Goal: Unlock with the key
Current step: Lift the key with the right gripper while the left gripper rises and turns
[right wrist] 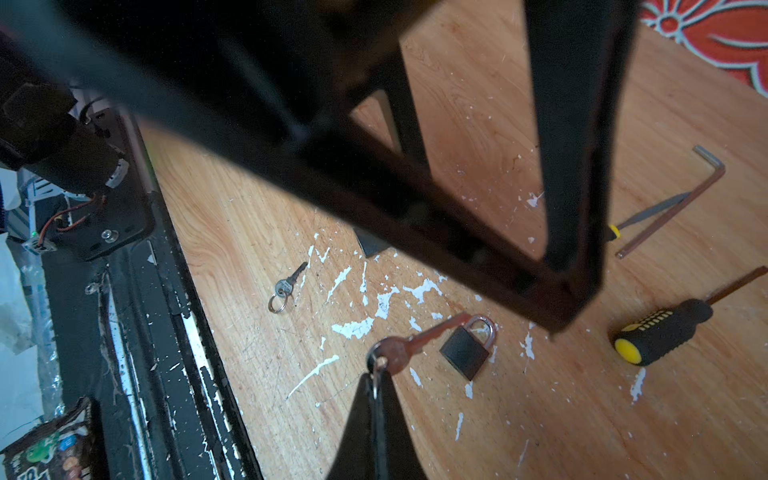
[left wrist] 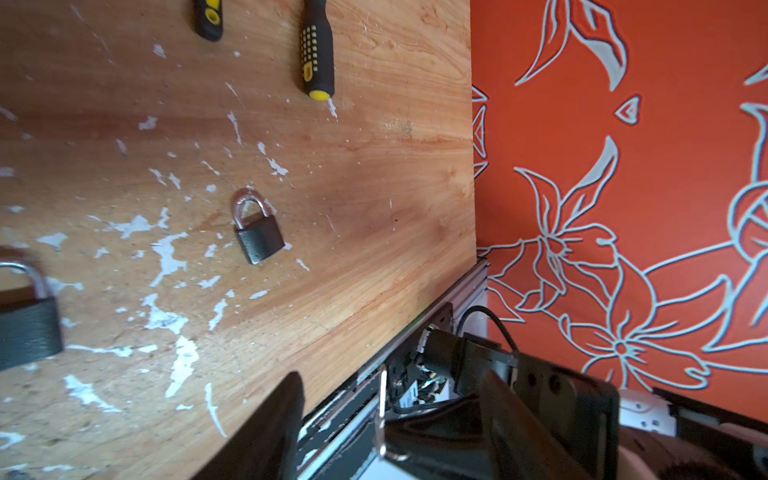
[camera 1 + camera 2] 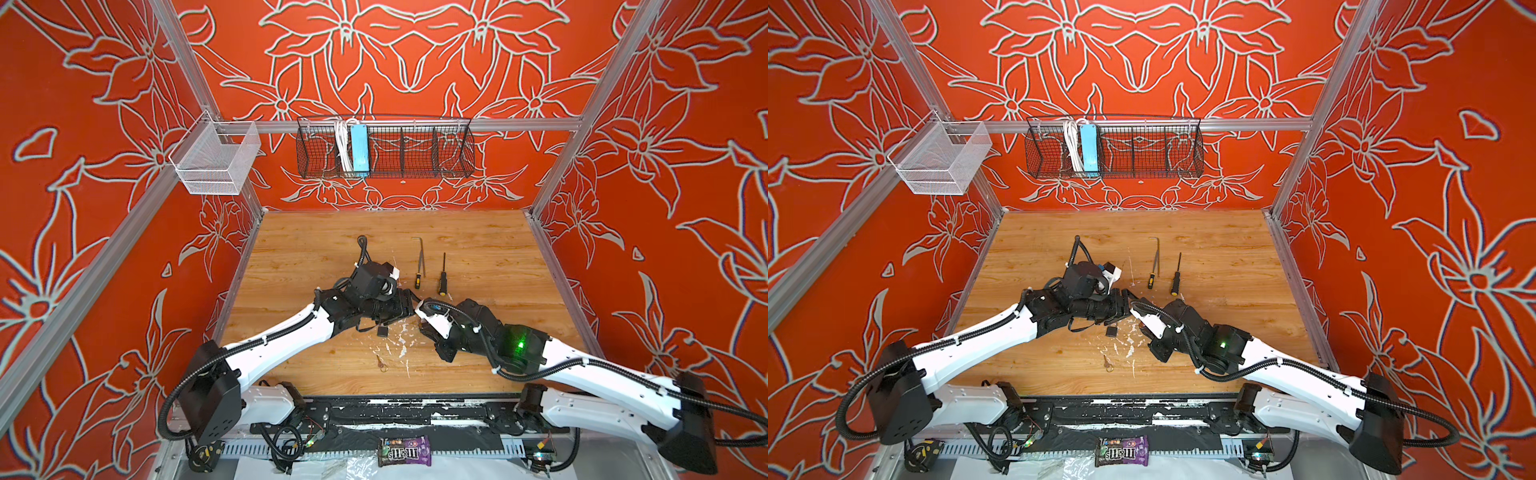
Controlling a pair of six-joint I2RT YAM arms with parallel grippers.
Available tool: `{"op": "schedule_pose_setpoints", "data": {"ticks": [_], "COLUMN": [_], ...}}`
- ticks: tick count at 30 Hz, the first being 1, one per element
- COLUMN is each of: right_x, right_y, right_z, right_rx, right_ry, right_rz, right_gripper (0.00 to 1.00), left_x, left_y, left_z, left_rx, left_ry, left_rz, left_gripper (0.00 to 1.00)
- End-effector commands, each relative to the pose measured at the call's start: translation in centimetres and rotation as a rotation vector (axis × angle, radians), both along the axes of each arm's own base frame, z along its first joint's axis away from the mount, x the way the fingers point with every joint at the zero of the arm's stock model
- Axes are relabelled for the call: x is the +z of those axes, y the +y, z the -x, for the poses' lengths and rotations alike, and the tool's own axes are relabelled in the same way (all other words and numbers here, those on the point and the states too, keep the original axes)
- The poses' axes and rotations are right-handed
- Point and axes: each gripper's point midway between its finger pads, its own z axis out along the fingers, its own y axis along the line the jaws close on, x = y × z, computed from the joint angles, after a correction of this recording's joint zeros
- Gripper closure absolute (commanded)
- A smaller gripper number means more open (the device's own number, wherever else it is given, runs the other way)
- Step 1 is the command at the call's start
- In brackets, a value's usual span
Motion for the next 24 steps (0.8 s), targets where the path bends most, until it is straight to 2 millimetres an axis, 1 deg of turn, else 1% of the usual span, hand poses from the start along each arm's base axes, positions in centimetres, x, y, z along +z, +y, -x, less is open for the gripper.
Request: {"op": "schedule_pose_setpoints", "data": {"ticks": [1,8,15,17,24], "right_x": [2.3,2.7,2.6,2.5,2.4], "right_y": [0.9,0.6,0.2,0.2,0.2], "right_z": [0.0,-0.4,-0.5,-0.6,-0.7], "right_rx": [0.058,0.058,0.048,0.045,0.044], "right_ry": [-0.084,-0.132,-0.145,-0.147,-0.149], "right_rz": [-0.037,-0.018,-0.01,-0.008,-0.006], "right_gripper": [1.0,1.0,1.0,1.0,1.0], "left_x": [0.2,-0.8,-1.4,-1.5,-1.6], "left_y": [-0.9,-2.0,-2.3,-2.3,-2.3], "left_z": [0.3,0.1,0.1,0.2,0.2], "left_rx": [-0.044,-0.07,-0.076,-0.077,-0.075], "left_ry": [0.019,0.066,0.089,0.093,0.097], "left_rz": [-0.005,-0.018,-0.023,-0.023,-0.023], "left_gripper": [0.39,0.58,0.78,0.86,1.0]}}
